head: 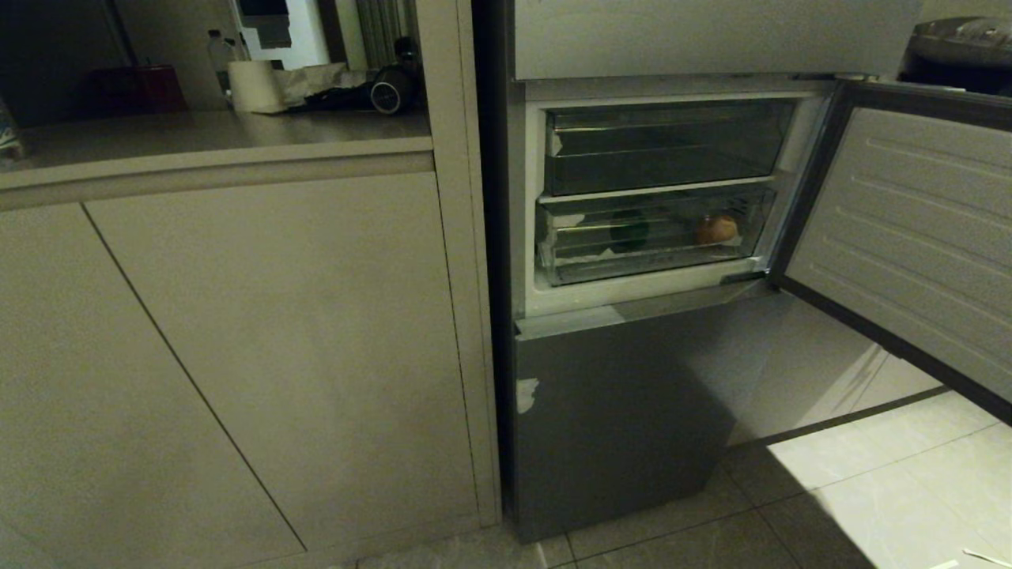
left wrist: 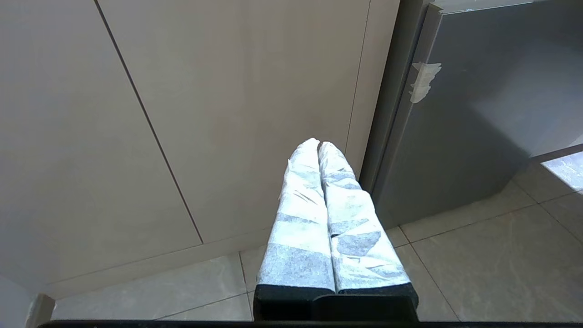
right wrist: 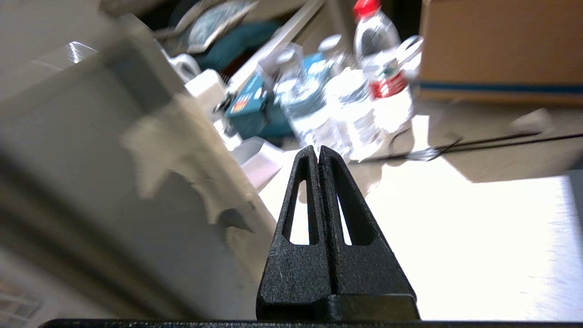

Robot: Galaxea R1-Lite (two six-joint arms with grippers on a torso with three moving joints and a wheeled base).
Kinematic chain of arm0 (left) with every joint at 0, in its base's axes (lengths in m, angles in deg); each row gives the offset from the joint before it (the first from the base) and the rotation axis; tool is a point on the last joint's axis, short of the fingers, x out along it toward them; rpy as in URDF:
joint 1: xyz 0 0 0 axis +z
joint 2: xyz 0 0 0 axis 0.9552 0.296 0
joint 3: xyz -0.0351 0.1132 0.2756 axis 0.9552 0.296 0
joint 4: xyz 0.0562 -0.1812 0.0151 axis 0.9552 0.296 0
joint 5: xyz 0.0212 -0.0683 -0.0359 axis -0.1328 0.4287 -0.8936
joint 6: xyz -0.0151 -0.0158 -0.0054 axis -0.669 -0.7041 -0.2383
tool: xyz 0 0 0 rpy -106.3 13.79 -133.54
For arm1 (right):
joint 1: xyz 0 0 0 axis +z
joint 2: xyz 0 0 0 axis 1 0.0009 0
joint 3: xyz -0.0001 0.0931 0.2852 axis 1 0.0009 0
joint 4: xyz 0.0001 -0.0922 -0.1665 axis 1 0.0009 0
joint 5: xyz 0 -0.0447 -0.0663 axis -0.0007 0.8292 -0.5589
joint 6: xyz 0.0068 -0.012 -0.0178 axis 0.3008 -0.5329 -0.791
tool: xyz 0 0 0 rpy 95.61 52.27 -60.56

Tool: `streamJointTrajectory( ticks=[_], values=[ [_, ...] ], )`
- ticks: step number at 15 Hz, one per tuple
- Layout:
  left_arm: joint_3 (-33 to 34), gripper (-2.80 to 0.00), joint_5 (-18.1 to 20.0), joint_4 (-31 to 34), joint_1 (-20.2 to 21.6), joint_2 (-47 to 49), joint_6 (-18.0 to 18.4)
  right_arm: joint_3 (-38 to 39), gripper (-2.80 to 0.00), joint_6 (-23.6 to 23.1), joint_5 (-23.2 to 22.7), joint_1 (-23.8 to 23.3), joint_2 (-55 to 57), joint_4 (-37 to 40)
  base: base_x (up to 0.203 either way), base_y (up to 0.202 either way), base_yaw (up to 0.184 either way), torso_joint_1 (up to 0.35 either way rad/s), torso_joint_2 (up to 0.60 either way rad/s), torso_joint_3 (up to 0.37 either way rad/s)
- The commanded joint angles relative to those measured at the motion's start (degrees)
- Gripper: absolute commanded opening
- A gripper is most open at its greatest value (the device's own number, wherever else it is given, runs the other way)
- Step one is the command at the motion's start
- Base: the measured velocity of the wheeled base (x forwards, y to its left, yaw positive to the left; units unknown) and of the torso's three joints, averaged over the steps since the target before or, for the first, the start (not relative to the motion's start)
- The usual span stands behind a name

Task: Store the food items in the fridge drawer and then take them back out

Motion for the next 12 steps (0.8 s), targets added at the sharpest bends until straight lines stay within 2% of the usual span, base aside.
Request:
streamJointTrajectory(
  ticks=[1,12],
  values=[
    [0.0,-2.80,0.0,0.0,0.0,0.0,0.0,-1.0,-2.80,0.3,-2.7,0.3,3.3,-0.3,0.000,0.000,0.000,0.000,0.00,0.000],
    [0.0,-2.80,0.0,0.0,0.0,0.0,0.0,-0.8,-2.80,1.4,-10.9,0.3,3.3,0.1,0.000,0.000,0.000,0.000,0.00,0.000]
  ],
)
